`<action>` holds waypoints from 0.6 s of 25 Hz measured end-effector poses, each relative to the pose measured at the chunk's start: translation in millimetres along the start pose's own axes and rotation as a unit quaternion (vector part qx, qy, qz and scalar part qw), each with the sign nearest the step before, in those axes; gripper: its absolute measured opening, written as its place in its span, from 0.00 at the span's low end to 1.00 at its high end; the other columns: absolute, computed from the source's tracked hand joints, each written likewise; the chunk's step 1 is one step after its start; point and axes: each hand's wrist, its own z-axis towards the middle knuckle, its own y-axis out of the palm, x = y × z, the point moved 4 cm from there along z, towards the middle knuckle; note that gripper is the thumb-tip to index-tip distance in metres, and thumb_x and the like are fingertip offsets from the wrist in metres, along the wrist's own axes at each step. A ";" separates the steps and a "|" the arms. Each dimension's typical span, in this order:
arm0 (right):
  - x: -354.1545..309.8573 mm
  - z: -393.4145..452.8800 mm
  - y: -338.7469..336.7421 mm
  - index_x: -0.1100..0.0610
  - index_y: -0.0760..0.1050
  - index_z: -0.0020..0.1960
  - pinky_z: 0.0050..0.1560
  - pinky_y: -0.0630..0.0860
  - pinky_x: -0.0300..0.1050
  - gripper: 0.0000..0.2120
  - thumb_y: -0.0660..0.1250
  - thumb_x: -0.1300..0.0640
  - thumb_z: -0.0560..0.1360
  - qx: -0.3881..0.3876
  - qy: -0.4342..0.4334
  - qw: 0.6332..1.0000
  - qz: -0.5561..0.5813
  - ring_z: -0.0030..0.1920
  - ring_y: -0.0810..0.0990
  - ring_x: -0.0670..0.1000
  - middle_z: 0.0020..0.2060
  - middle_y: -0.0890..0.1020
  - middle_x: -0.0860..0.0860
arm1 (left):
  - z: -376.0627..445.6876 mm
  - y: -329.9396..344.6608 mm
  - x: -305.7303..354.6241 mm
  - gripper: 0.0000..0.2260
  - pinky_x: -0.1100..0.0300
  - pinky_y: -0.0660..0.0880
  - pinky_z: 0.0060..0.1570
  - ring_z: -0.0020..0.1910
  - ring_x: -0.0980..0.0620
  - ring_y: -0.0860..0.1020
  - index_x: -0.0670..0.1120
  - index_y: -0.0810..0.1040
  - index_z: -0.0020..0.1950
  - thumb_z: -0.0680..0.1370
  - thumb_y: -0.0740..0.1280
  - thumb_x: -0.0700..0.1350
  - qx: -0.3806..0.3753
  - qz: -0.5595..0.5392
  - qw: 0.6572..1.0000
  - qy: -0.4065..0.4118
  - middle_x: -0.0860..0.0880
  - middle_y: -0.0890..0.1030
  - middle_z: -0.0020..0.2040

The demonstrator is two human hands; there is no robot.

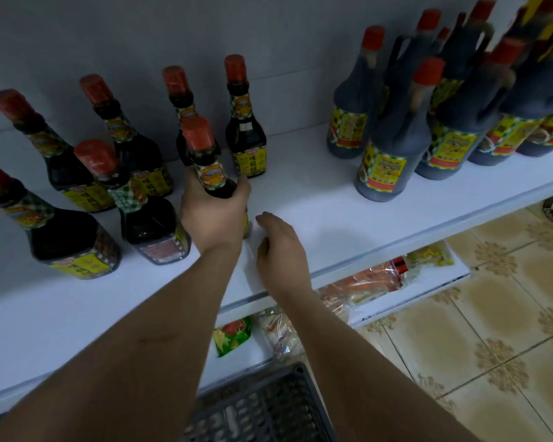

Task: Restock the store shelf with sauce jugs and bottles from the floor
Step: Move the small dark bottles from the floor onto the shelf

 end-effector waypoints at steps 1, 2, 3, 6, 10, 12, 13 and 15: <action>1.8 -7.6 1.1 0.64 0.73 0.69 0.73 0.66 0.50 0.22 0.58 0.71 0.76 0.000 0.001 1.000 -0.007 0.71 0.70 0.58 0.69 0.74 0.59 | 0.9 0.0 -1.1 0.24 0.61 0.72 0.48 0.49 0.51 0.77 0.44 0.75 0.61 0.69 0.76 0.51 -0.027 -0.017 0.999 -0.012 0.47 0.81 0.51; 1.9 -21.4 0.3 0.65 0.75 0.66 0.72 0.67 0.51 0.21 0.58 0.72 0.75 0.008 -0.006 1.000 -0.012 0.70 0.71 0.59 0.68 0.75 0.60 | 0.3 -1.2 -0.8 0.27 0.61 0.72 0.51 0.50 0.54 0.75 0.44 0.73 0.64 0.69 0.77 0.51 -0.050 -0.031 0.998 -0.021 0.48 0.80 0.53; 2.1 -38.2 -0.9 0.65 0.76 0.64 0.72 0.68 0.51 0.21 0.58 0.73 0.73 0.026 -0.014 1.000 -0.008 0.70 0.71 0.59 0.67 0.76 0.60 | -0.8 -2.9 -2.4 0.30 0.62 0.72 0.55 0.53 0.55 0.75 0.45 0.71 0.67 0.69 0.78 0.50 -0.068 -0.050 0.996 -0.034 0.49 0.79 0.56; 4.5 -113.9 -11.3 0.58 0.73 0.66 0.72 0.65 0.42 0.22 0.58 0.70 0.75 0.035 -0.018 0.997 0.070 0.69 0.71 0.50 0.68 0.74 0.54 | -31.3 -14.7 -18.2 0.41 0.65 0.65 0.68 0.69 0.55 0.69 0.47 0.61 0.76 0.69 0.79 0.50 -0.076 -0.100 0.986 -0.109 0.49 0.70 0.71; 47.5 -234.1 -4.5 0.51 0.65 0.74 0.73 0.64 0.44 0.24 0.55 0.62 0.79 -0.130 0.006 0.991 0.036 0.74 0.67 0.49 0.73 0.68 0.49 | -125.3 -35.2 -39.4 0.31 0.55 0.67 0.71 0.67 0.51 0.70 0.46 0.65 0.71 0.73 0.74 0.52 -0.028 -0.097 0.986 -0.136 0.48 0.69 0.69; 78.3 -269.4 -6.7 0.53 0.62 0.77 0.75 0.63 0.48 0.24 0.52 0.58 0.81 -0.179 0.044 0.983 0.007 0.76 0.63 0.49 0.76 0.65 0.49 | -179.1 -32.8 -34.6 0.23 0.54 0.71 0.67 0.62 0.50 0.73 0.44 0.69 0.65 0.76 0.71 0.51 -0.048 -0.084 0.992 -0.086 0.46 0.72 0.63; 92.9 -279.1 -12.7 0.54 0.62 0.77 0.74 0.65 0.49 0.25 0.51 0.57 0.80 -0.181 0.070 0.981 -0.003 0.75 0.65 0.51 0.75 0.67 0.50 | -204.6 -26.1 -32.2 0.19 0.54 0.72 0.64 0.60 0.50 0.74 0.44 0.70 0.63 0.77 0.70 0.50 -0.087 -0.076 0.991 -0.067 0.45 0.74 0.61; 121.5 -297.9 -37.1 0.57 0.65 0.74 0.67 0.71 0.50 0.24 0.54 0.59 0.78 -0.157 0.116 0.980 -0.026 0.69 0.71 0.55 0.69 0.72 0.55 | -260.2 -3.3 -34.4 0.14 0.56 0.74 0.59 0.58 0.49 0.75 0.46 0.71 0.61 0.78 0.68 0.49 -0.212 -0.041 0.974 -0.064 0.46 0.76 0.58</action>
